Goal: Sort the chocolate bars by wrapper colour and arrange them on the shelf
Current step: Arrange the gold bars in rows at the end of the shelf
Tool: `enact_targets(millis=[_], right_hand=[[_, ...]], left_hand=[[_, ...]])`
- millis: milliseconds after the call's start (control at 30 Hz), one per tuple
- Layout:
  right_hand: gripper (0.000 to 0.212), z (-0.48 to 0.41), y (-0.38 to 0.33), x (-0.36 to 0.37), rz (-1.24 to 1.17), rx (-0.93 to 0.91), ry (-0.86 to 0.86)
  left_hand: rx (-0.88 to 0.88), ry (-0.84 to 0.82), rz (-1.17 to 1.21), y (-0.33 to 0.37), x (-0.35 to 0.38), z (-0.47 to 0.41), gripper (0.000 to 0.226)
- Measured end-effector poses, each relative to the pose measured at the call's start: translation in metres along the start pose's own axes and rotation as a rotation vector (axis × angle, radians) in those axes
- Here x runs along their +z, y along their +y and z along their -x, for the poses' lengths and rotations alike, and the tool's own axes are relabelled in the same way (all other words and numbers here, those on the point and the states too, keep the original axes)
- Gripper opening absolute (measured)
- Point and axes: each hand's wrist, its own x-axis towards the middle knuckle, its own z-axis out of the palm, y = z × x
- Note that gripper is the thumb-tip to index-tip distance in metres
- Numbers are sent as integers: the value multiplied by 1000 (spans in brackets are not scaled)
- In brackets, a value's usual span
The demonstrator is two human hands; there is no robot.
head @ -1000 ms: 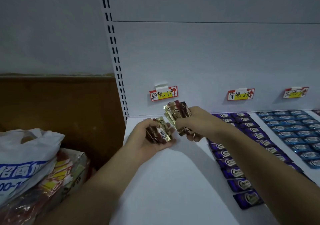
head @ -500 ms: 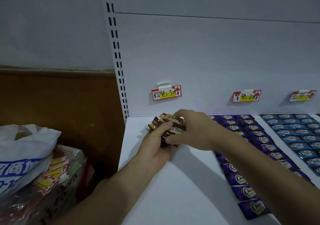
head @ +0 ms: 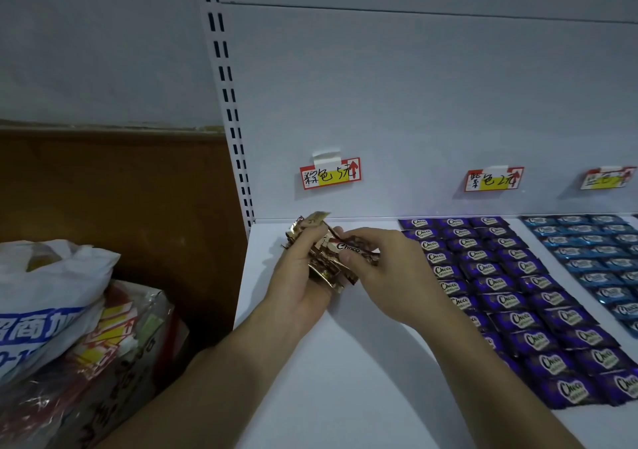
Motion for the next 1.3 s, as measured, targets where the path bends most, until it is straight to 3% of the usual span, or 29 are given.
enact_targets(millis=[233, 400, 500, 667, 867, 967, 1033, 1167, 1300], right_hand=[[15, 4, 18, -8, 9, 42, 20], [20, 7, 23, -11, -21, 28, -27], [8, 8, 19, -7, -109, 68, 35], [8, 7, 16, -3, -195, 124, 144], [10, 13, 10, -9, -268, 110, 90], [10, 12, 9, -15, -335, 108, 69], [15, 11, 7, -19, -382, 106, 17], [46, 8, 8, -20, -358, 145, 28], [48, 8, 6, -14, -353, 126, 113]], left_hand=[[-42, -77, -5, 0, 3, 2, 30], [-65, -72, 18, -2, 3, 0, 23], [-61, -66, -64, -3, 6, 7, 36], [-68, -124, -42, -6, 13, 13, 25], [-5, -62, -121, -10, 12, 14, 41], [46, -73, -147, -11, 12, 14, 39], [46, -57, -144, -11, 11, 12, 37], [51, -27, -168, -7, 9, 12, 34], [40, -21, -153, -6, 7, 12, 33]])
